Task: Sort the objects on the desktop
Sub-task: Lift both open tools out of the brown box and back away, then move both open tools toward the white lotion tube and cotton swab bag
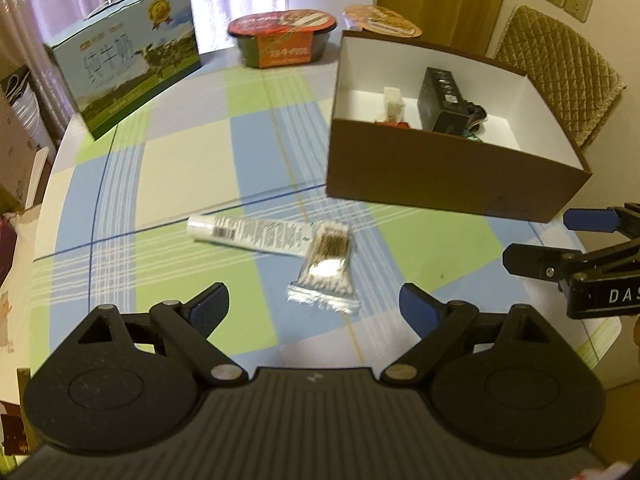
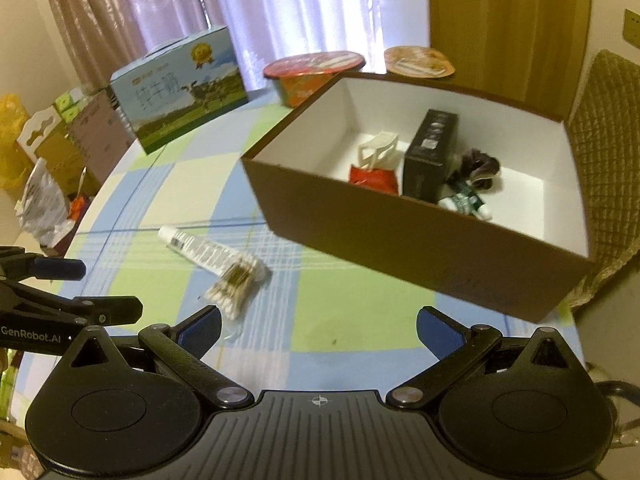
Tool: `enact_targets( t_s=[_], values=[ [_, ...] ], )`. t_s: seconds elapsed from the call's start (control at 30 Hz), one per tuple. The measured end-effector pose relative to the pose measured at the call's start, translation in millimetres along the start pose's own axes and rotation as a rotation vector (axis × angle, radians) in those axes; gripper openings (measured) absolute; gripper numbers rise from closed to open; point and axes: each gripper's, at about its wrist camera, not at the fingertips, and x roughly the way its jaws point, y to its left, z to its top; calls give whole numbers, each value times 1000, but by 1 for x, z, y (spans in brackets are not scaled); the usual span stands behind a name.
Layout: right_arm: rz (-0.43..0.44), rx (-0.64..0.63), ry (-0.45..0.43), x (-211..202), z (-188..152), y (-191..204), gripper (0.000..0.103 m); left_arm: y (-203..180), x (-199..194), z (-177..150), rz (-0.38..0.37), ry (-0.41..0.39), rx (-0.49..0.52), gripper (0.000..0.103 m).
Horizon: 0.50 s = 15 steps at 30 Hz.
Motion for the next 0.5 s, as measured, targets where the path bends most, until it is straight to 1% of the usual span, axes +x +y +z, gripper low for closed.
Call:
enact_targets(
  t_s=[0.27, 0.5],
  values=[
    [29, -21, 29, 16, -5, 18, 101, 22, -1, -14, 27, 23, -35, 90],
    [55, -32, 57, 33, -10, 34, 101, 45, 2, -29, 67, 50, -81, 90]
  ],
)
